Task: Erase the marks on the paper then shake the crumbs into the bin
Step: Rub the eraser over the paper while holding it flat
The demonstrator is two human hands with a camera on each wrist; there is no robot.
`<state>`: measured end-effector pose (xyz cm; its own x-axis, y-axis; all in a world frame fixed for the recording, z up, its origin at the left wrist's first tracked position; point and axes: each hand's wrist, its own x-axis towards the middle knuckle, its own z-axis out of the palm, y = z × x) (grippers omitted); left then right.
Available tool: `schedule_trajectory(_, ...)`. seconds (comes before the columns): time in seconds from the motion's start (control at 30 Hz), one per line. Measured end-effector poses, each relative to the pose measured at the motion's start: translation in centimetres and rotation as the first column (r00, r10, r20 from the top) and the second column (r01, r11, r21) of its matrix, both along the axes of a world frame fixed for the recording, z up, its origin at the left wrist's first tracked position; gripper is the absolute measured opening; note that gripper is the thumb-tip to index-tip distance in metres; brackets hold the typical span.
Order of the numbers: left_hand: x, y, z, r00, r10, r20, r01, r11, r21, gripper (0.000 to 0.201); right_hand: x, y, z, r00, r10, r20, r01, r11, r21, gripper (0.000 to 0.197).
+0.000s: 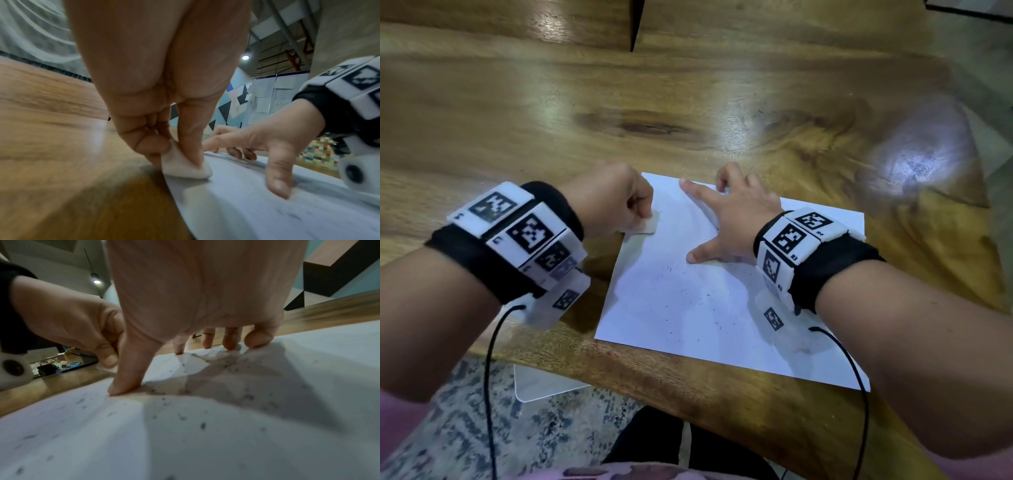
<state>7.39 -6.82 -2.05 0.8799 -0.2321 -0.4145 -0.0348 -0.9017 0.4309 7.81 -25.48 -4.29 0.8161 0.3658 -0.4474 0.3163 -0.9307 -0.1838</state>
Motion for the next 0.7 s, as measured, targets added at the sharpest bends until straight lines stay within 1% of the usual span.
schedule_trajectory(0.03,0.3,-0.2,0.1,1.0,0.015,0.023,-0.015,1.0,-0.006,0.015,0.0,0.0,0.0,1.0,-0.001,0.0,0.001,1.0,0.001,0.103)
schedule_trajectory(0.1,1.4,-0.9,0.2,0.989,0.069,0.133,-0.066,0.998,-0.026,0.005,-0.1,0.1,0.0,1.0,-0.003,0.006,0.003,1.0,0.001,0.104)
schedule_trajectory(0.17,2.3,-1.4,0.0,0.974,0.103,0.203,-0.098,0.995,-0.034,0.002,-0.1,0.1,0.0,1.0,-0.004,0.006,0.004,1.0,-0.001,0.105)
schedule_trajectory(0.23,1.9,-1.2,-0.3,0.977,0.107,0.185,-0.101,0.994,-0.039,0.012,-0.1,0.1,0.0,1.0,-0.002,0.002,0.002,1.0,-0.003,0.105)
schedule_trajectory(0.3,0.5,-0.6,-0.3,0.992,0.07,0.105,-0.066,0.997,-0.04,0.021,-0.1,0.1,0.0,1.0,-0.002,0.0,0.002,1.0,-0.006,0.105)
schedule_trajectory(0.37,-0.5,-0.3,-0.2,1.0,0.014,0.009,-0.013,1.0,-0.018,0.02,-0.1,0.1,0.0,1.0,0.0,-0.001,0.0,1.0,-0.008,0.105)
schedule_trajectory(0.4,-0.5,-0.3,-0.2,1.0,0.012,-0.01,-0.012,1.0,-0.018,0.019,-0.1,0.1,0.0,1.0,0.001,0.0,-0.001,1.0,-0.009,0.105)
schedule_trajectory(0.43,-0.2,-0.6,-0.2,0.999,0.032,0.001,-0.032,0.999,-0.032,0.017,-0.1,0.1,0.0,1.0,0.0,0.002,0.0,1.0,-0.008,0.105)
schedule_trajectory(0.53,1.9,-1.7,-0.3,0.984,0.124,0.124,-0.111,0.988,-0.105,0.005,-0.1,0.1,0.1,1.0,-0.008,0.002,0.008,1.0,-0.005,0.105)
schedule_trajectory(0.6,2.5,-2.2,-0.4,0.972,0.148,0.182,-0.133,0.987,-0.093,0.006,-0.1,0.1,0.1,1.0,-0.014,-0.001,0.014,1.0,-0.005,0.105)
schedule_trajectory(0.67,1.9,-1.9,-0.6,0.973,0.15,0.174,-0.139,0.988,-0.074,0.003,-0.1,0.2,0.0,1.0,-0.019,-0.005,0.019,1.0,-0.004,0.106)
schedule_trajectory(0.7,1.2,-1.6,-0.7,0.98,0.137,0.143,-0.13,0.99,-0.058,0.008,-0.1,0.2,0.0,1.0,-0.02,-0.005,0.02,1.0,-0.003,0.106)
